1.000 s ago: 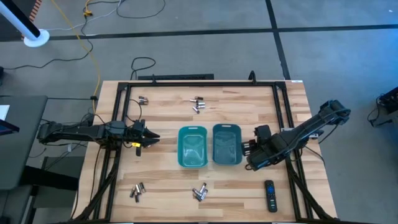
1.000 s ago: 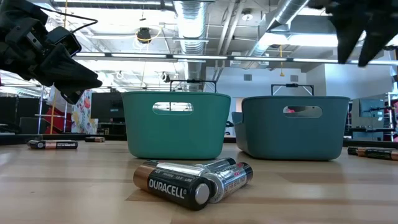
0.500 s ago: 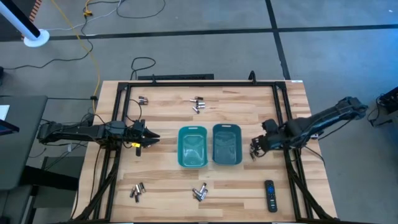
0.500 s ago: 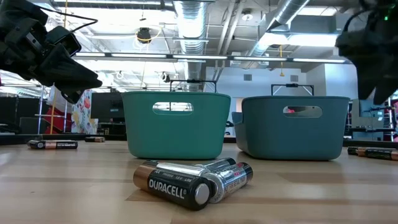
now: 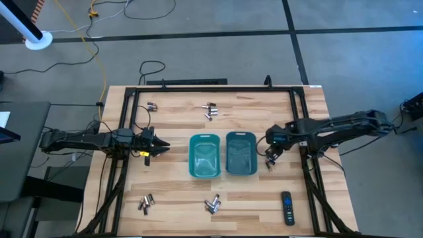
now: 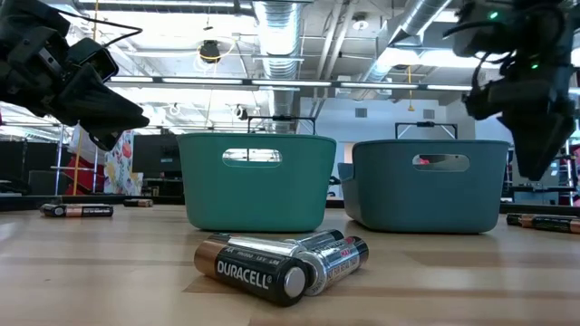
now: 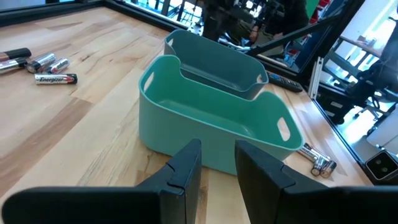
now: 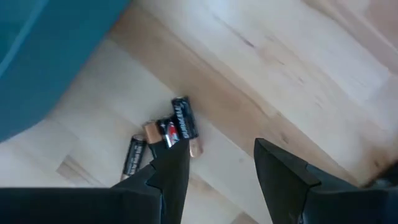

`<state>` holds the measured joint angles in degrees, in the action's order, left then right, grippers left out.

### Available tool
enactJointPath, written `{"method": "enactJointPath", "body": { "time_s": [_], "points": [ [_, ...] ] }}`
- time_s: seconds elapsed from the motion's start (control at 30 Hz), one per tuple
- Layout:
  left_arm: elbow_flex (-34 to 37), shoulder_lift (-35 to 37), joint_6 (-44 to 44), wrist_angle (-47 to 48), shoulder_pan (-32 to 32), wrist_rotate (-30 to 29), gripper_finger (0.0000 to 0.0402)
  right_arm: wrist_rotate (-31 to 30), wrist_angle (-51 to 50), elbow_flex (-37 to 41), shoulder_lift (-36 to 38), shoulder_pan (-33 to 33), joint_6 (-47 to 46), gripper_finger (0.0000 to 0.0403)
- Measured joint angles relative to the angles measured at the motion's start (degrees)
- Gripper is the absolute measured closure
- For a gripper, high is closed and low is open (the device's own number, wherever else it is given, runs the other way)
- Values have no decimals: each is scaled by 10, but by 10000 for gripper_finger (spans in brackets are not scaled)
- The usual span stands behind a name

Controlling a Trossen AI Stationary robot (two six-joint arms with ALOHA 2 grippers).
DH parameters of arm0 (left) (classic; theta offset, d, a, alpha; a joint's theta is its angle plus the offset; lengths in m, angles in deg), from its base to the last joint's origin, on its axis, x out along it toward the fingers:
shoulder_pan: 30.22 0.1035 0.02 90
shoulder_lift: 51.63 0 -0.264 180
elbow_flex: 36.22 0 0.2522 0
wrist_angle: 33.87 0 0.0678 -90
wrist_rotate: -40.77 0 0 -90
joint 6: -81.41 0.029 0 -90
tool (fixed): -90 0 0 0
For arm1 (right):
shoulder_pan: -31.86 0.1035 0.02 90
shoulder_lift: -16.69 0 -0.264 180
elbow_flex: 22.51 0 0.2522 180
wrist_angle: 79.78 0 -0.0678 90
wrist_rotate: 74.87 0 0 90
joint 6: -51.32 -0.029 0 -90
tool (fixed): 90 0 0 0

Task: Sort batteries
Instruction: Put the black battery into the blue bin

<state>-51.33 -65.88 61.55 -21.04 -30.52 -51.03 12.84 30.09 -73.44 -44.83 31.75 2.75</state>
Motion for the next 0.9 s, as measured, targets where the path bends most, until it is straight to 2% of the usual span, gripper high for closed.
{"method": "enactJointPath", "body": {
  "time_s": [0.13, 0.47, 0.9],
  "points": [
    [0, 0, -5, 0, 0, 0, 307, 10, 30, 0, -39, -3, 51, 207],
    [0, 0, -10, 1, 0, -3, 307, 26, 51, 0, -118, -3, 110, 211],
    [0, 0, -10, 1, 0, -8, 307, 27, 78, 0, -139, -3, 118, 247]
  ]
}}
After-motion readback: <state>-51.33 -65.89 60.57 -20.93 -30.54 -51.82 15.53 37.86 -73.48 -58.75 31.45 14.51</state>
